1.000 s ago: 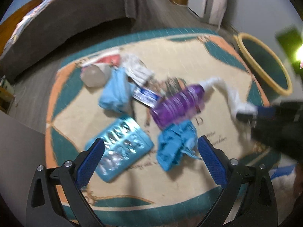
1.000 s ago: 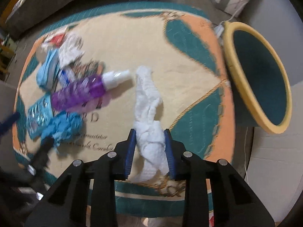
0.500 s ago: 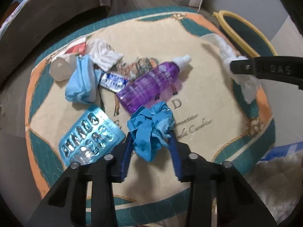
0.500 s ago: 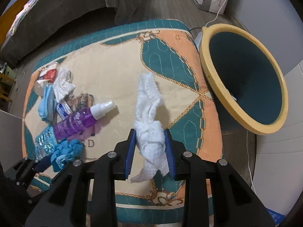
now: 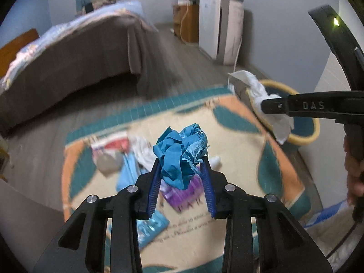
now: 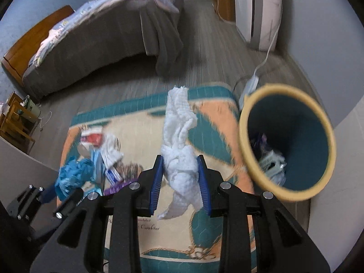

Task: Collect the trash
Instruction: 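Carry the tissue and glove over the teal bin and open both tools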

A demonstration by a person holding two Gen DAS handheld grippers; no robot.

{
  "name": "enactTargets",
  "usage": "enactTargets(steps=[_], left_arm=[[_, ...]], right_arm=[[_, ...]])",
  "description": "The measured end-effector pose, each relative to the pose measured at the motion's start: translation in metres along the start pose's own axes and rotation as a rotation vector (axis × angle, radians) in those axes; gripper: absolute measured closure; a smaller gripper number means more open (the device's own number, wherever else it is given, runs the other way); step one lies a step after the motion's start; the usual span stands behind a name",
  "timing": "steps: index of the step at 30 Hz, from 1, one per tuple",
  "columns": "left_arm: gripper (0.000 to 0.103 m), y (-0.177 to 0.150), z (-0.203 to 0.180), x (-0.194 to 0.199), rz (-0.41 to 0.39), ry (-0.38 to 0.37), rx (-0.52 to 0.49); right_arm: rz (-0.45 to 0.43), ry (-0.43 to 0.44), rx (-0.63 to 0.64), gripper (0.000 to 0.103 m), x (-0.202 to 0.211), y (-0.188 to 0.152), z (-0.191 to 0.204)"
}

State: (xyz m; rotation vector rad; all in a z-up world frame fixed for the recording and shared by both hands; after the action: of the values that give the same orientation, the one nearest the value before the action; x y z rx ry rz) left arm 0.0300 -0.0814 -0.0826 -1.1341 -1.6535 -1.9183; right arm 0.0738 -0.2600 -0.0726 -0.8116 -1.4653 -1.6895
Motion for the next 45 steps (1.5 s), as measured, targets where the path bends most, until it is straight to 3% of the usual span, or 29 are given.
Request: enactTargets(steps=[5, 10, 17, 29, 39, 45], left_arm=[[0.067, 0.02, 0.004, 0.012, -0.064, 0.034, -0.025], [0.067, 0.025, 0.002, 0.009, -0.071, 0.046, -0.039], [0.067, 0.036, -0.007, -0.003, -0.055, 0.027, -0.011], [0.067, 0.047, -0.047, -0.014, -0.05, -0.028, -0.053], [0.067, 0.056, -0.07, -0.013, -0.049, -0.06, -0.081], [0.067, 0.068, -0.08, -0.023, -0.028, -0.09, -0.062]], right_arm=[[-0.111, -0.039, 0.062, 0.074, 0.038, 0.026, -0.008], [-0.205, -0.077, 0.093, 0.074, 0.073, 0.043, -0.026], [-0.242, -0.111, 0.123, 0.074, 0.086, 0.052, -0.048], [-0.236, -0.149, 0.085, 0.074, 0.088, 0.056, -0.111], [-0.171, -0.182, 0.066, 0.074, 0.055, 0.053, -0.146], [-0.114, -0.219, -0.008, 0.073, 0.03, 0.046, -0.166]])
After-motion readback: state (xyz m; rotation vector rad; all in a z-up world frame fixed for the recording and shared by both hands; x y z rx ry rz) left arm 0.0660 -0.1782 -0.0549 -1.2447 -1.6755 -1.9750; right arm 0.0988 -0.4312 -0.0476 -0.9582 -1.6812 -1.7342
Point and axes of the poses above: each gripper's, at about its wrist camera, not at the fingertips, and x roughly against the way its jaws point, z to its left, y to its top, the point moved 4 cm from there along -x, roughly the way its jaws point, and after that the axes turned 4 degrees about x, right-handed, at the moved point
